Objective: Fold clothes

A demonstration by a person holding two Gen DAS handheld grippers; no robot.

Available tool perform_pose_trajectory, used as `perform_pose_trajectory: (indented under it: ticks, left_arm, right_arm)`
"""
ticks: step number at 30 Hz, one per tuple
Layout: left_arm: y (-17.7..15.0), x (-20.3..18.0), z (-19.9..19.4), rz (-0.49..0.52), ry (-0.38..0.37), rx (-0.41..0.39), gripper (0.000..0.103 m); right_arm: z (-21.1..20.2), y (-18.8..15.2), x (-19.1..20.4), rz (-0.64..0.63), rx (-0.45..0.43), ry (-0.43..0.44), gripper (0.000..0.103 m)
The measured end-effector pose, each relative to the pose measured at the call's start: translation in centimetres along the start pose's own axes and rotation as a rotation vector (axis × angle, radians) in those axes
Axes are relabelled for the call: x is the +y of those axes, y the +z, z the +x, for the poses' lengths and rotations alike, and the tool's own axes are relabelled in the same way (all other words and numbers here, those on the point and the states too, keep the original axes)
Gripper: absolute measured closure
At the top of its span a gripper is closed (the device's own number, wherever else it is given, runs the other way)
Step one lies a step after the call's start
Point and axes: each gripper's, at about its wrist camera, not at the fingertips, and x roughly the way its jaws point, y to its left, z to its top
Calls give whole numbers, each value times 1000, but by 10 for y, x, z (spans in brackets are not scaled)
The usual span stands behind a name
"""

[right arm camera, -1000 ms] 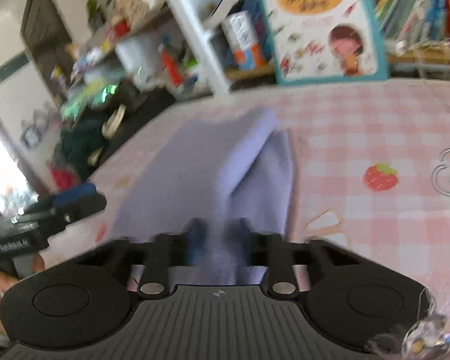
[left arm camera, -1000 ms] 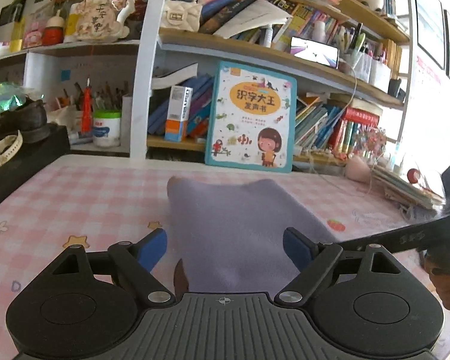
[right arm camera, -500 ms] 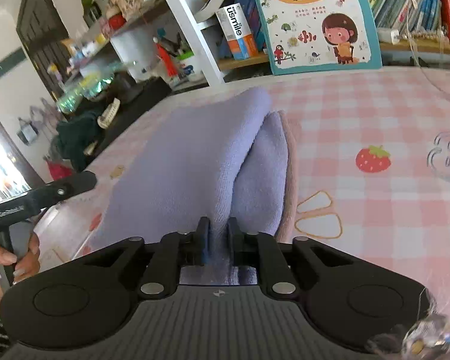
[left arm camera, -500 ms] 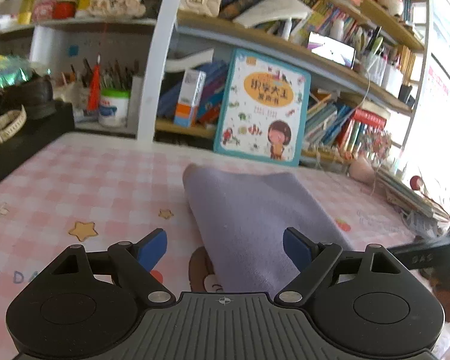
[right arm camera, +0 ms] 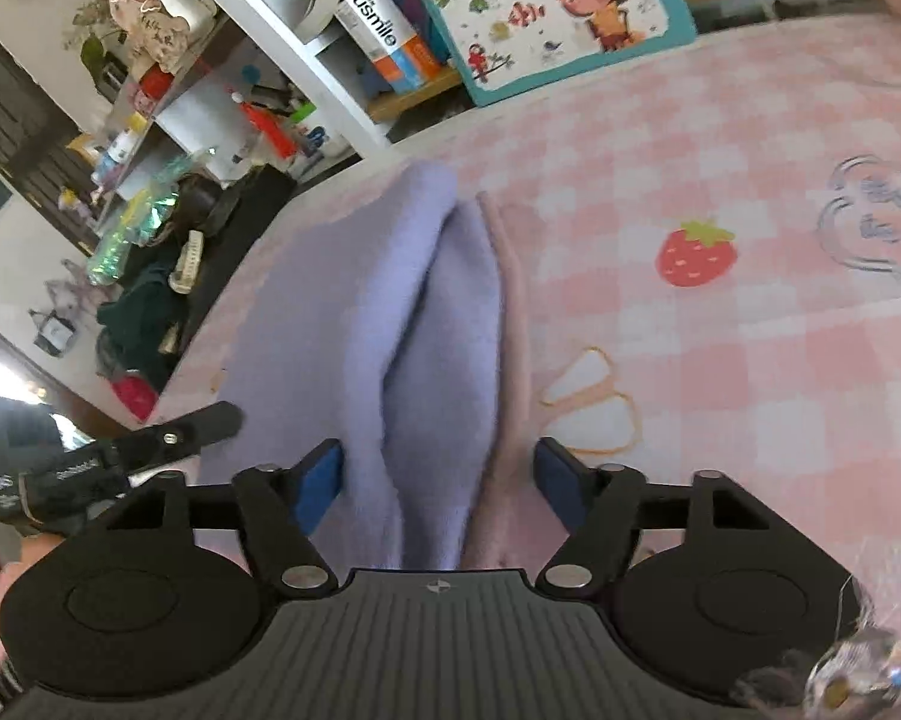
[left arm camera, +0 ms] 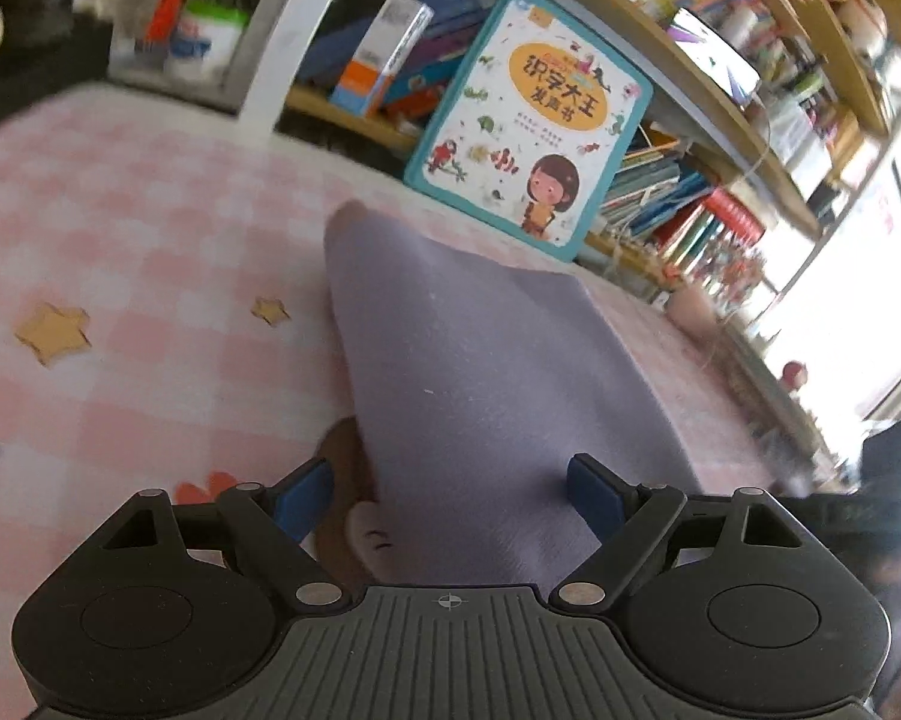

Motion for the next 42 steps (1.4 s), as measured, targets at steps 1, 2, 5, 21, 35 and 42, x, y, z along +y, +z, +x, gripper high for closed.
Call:
perform_pose_trajectory:
  ticks: [1, 2, 5, 21, 35, 42]
  left_arm:
    - [0, 0, 3, -12, -17, 2, 30]
    - [-1, -2, 5, -19, -17, -1, 31]
    - [-4, -17, 3, 45, 20, -30, 44]
    - [-21, -45, -11, 108, -44, 53, 47]
    - [-25, -34, 3, 68, -86, 78, 41]
    - [-30, -55, -9, 164, -35, 24, 51]
  right_arm:
    - [3, 2, 0, 5, 3, 11, 45]
    - [6, 4, 1, 2, 3, 11, 50]
    - [9, 4, 12, -62, -21, -16, 65]
    - [-35, -26, 28, -237, -56, -104, 64]
    - [-23, -24, -3, -52, 9, 7, 60]
    - [-34, -40, 17, -186, -84, -30, 71]
